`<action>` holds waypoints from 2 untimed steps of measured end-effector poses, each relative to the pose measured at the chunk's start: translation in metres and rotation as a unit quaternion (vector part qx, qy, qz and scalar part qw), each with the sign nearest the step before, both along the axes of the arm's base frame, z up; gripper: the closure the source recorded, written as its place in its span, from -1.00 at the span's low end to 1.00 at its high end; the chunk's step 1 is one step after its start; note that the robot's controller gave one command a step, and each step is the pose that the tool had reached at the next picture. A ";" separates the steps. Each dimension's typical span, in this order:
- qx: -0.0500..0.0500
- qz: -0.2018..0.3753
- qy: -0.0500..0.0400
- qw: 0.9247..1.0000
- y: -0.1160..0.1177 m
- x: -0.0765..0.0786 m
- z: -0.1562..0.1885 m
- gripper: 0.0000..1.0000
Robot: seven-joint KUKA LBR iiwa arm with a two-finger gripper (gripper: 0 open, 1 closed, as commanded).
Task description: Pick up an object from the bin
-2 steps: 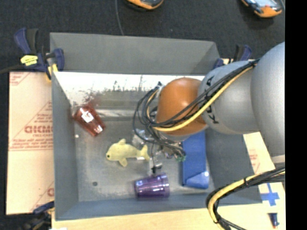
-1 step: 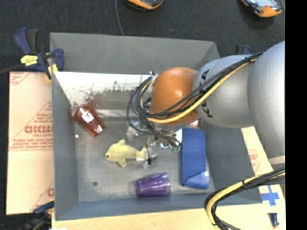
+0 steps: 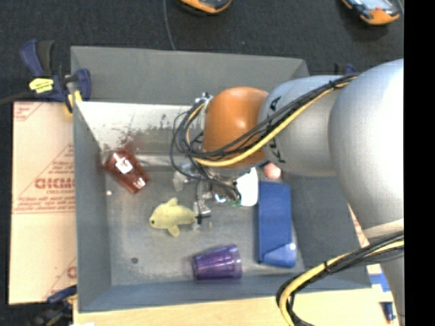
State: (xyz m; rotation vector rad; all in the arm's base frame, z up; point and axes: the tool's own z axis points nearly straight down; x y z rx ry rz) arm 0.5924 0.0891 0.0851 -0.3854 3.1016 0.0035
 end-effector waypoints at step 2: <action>-0.001 0.109 -0.003 0.994 0.030 -0.014 -0.014 -1.00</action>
Offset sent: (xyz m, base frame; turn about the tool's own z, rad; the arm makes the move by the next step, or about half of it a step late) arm -0.0151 0.0316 -0.0151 -0.2201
